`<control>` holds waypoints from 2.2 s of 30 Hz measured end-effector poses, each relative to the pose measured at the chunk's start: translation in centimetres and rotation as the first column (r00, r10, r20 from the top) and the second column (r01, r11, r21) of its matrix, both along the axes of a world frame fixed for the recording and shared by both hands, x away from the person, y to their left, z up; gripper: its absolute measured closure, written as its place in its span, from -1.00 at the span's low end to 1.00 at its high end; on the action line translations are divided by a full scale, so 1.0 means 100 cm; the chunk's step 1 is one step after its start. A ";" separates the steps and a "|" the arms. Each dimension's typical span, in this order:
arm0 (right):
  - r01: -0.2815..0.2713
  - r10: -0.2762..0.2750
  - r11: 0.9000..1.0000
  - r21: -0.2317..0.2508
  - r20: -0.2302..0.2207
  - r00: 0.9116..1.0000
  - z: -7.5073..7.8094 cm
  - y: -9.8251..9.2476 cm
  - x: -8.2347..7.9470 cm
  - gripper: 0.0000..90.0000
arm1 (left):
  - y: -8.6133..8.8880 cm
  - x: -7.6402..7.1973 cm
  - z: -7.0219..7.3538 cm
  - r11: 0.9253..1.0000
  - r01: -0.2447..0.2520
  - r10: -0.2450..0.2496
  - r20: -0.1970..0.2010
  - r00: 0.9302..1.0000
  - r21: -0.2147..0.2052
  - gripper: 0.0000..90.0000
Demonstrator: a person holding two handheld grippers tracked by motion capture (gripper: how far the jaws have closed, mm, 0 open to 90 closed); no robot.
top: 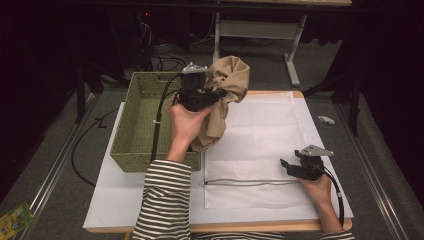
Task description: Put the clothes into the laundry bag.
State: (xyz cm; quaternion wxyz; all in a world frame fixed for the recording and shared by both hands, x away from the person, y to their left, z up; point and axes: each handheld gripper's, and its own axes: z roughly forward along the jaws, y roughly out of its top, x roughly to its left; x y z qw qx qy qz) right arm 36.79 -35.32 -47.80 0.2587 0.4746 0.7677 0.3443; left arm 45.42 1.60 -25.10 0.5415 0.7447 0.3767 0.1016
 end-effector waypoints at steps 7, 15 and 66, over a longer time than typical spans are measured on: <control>0.018 -0.018 0.999 0.038 0.002 1.000 0.001 -0.003 -0.001 -0.30 | -0.024 -0.011 0.013 0.995 0.098 -0.097 0.033 0.995 -0.034 0.74; 0.026 -0.027 0.998 0.055 0.016 1.000 0.001 -0.005 -0.002 -0.30 | -0.055 -0.005 0.005 0.989 0.144 -0.144 0.011 0.989 -0.020 0.74; 0.035 -0.039 0.997 0.067 0.056 0.998 0.003 -0.006 -0.007 -0.28 | -0.130 0.012 -0.151 0.959 0.091 -0.084 -0.038 0.996 0.268 0.51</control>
